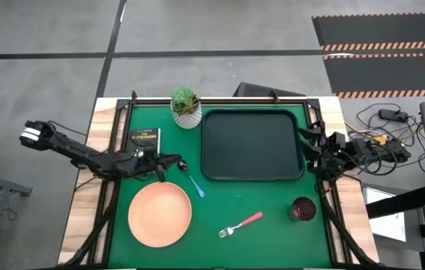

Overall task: Pick and place plate/cup/fork/spoon on tray
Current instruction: Put the blue spoon on the black tray

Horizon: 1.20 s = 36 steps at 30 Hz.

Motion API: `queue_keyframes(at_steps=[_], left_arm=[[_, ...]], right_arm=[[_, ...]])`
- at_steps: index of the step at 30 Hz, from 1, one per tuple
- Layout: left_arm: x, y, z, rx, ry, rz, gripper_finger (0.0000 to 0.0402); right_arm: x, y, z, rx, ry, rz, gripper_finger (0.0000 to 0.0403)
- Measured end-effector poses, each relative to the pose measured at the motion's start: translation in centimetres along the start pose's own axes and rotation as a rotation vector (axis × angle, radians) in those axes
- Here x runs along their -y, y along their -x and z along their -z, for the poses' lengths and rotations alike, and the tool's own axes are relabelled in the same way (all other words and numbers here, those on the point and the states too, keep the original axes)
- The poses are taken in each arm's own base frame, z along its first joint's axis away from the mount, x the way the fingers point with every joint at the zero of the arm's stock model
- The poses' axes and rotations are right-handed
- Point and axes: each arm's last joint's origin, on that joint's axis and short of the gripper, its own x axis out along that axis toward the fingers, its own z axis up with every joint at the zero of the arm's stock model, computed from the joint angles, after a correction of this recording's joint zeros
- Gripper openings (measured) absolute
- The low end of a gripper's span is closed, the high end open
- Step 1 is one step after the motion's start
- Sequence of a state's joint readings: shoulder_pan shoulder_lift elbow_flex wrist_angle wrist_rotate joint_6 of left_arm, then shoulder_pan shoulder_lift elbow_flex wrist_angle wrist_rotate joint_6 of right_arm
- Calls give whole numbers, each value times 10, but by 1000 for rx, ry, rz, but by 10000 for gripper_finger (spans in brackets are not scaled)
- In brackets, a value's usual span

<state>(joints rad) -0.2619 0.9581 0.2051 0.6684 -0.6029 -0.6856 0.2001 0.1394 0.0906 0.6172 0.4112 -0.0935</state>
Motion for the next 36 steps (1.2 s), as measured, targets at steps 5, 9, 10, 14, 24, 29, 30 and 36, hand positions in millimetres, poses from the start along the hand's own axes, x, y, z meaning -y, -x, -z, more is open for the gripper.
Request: queue_keyframes(at_steps=[5, 9, 10, 14, 24, 29, 30, 36], left_arm=[[7, -16, 9, -53, 69, -48, 0], [14, -28, 14, -158, 128, -156, 0], [15, -30, 16, -210, 151, -212, 0], [16, -33, 20, -411, 190, -512, 0], [42, -70, 33, -610, 274, -696, 0], [30, -90, 38, -586, 274, -775, 0], [28, -94, 39, -596, 282, -786, 0], [31, -107, 45, -636, 293, -790, 0]], right_arm=[[-1, -2, 2, -18, 0, -2, 201], [-2, -3, 5, -45, -31, -3, 201], [-2, -3, 5, -47, -41, -3, 201], [-2, -4, 7, -58, -69, -2, 201], [-2, -4, 8, -65, -93, -2, 201], [-3, -4, 9, -79, -92, -2, 201], [-3, -4, 8, -77, -90, -2, 201], [-3, -5, 6, -71, -89, -2, 201]])
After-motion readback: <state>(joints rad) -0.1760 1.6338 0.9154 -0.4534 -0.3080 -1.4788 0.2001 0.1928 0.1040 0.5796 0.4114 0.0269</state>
